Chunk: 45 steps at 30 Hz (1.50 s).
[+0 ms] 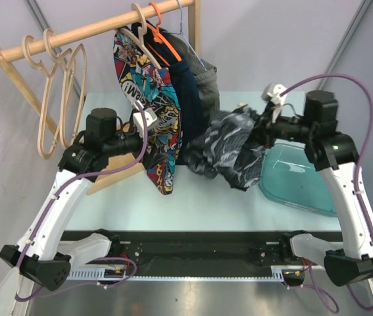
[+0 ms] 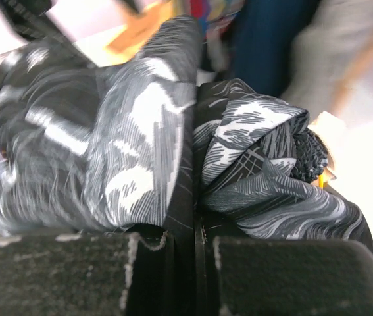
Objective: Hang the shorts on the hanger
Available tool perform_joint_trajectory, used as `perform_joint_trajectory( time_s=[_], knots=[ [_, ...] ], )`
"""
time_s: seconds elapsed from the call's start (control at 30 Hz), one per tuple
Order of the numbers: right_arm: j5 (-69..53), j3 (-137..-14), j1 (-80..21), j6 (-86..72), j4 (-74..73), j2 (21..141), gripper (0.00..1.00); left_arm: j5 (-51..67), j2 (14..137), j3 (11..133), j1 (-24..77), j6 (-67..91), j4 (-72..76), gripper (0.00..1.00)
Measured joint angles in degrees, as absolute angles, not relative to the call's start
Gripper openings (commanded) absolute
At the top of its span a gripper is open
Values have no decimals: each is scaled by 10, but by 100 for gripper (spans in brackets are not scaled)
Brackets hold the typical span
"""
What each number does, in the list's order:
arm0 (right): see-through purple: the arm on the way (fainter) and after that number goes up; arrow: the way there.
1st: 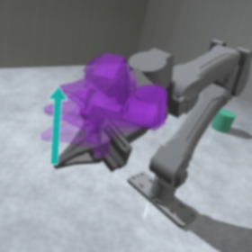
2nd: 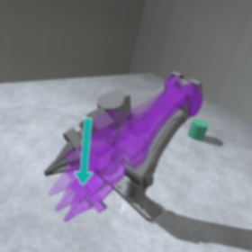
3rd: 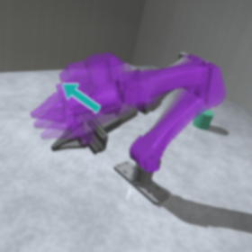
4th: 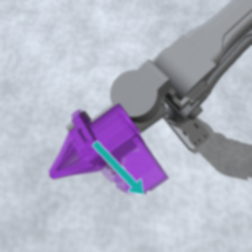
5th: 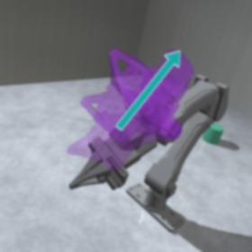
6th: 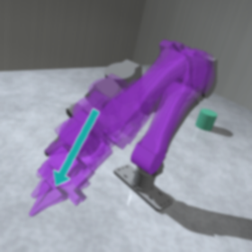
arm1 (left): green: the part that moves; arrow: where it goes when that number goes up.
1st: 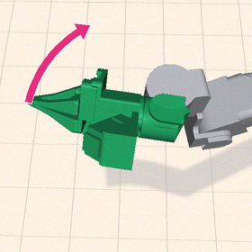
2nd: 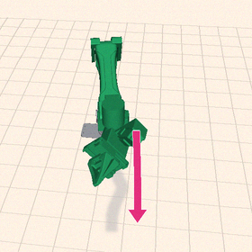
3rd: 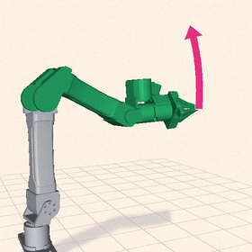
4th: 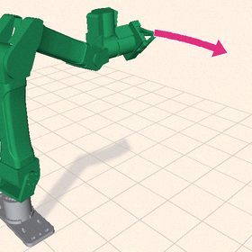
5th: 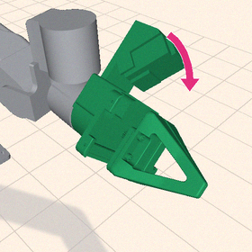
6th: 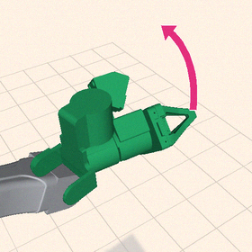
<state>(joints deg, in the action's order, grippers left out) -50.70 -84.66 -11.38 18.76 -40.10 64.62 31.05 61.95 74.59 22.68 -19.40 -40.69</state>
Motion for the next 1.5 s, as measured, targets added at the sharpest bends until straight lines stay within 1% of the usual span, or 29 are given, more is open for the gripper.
perform_joint_trajectory(
  time_s=[0.1, 0.23, 0.27, 0.33, 0.37, 0.43, 0.5, 0.53, 0.57, 0.6, 0.67, 0.77, 0.87, 1.0, 1.17, 1.23, 1.37, 1.5],
  knots=[
    [-509, -819, -170, 192, -402, 674, 0, 321, 617, 738, 227, -198, -408, 99],
    [-509, -770, -218, 245, -422, 703, 0, 328, 601, 700, 227, -218, -411, 98],
    [-507, -756, -229, 272, -433, 709, 3, 328, 594, 686, 227, -226, -412, 98],
    [-495, -725, -242, 340, -452, 711, 4, 329, 583, 663, 227, -241, -420, 97],
    [-489, -717, -251, 356, -455, 709, 7, 329, 580, 657, 227, -247, -424, 97],
    [-464, -674, -265, 421, -456, 688, 21, 333, 580, 642, 227, -267, -431, 96],
    [-444, -634, -274, 483, -468, 656, 25, 336, 583, 627, 228, -285, -434, 95],
    [-428, -609, -282, 529, -479, 630, 31, 338, 586, 614, 230, -297, -435, 95],
    [-415, -585, -290, 568, -489, 606, 55, 338, 590, 605, 233, -305, -436, 95],
    [-404, -562, -302, 605, -503, 580, 66, 339, 597, 595, 238, -318, -436, 95],
    [-386, -518, -322, 673, -539, 527, 79, 338, 615, 580, 250, -344, -438, 94],
    [-358, -488, -344, 712, -595, 464, 88, 337, 642, 574, 265, -376, -441, 94],
    [-325, -490, -348, 694, -592, 443, 93, 338, 662, 574, 267, -396, -441, 94],
    [-297, -511, -348, 608, -554, 472, 92, 345, 676, 574, 268, -405, -440, 93],
    [-294, -550, -328, 472, -458, 584, 91, 356, 677, 574, 268, -402, -438, 94],
    [-298, -562, -320, 432, -426, 644, 93, 359, 677, 574, 268, -399, -437, 94],
    [-316, -587, -334, 391, -394, 731, 93, 360, 673, 574, 268, -388, -434, 95],
    [-345, -608, -377, 400, -411, 783, 92, 360, 656, 574, 263, -375, -429, 95]
  ],
)
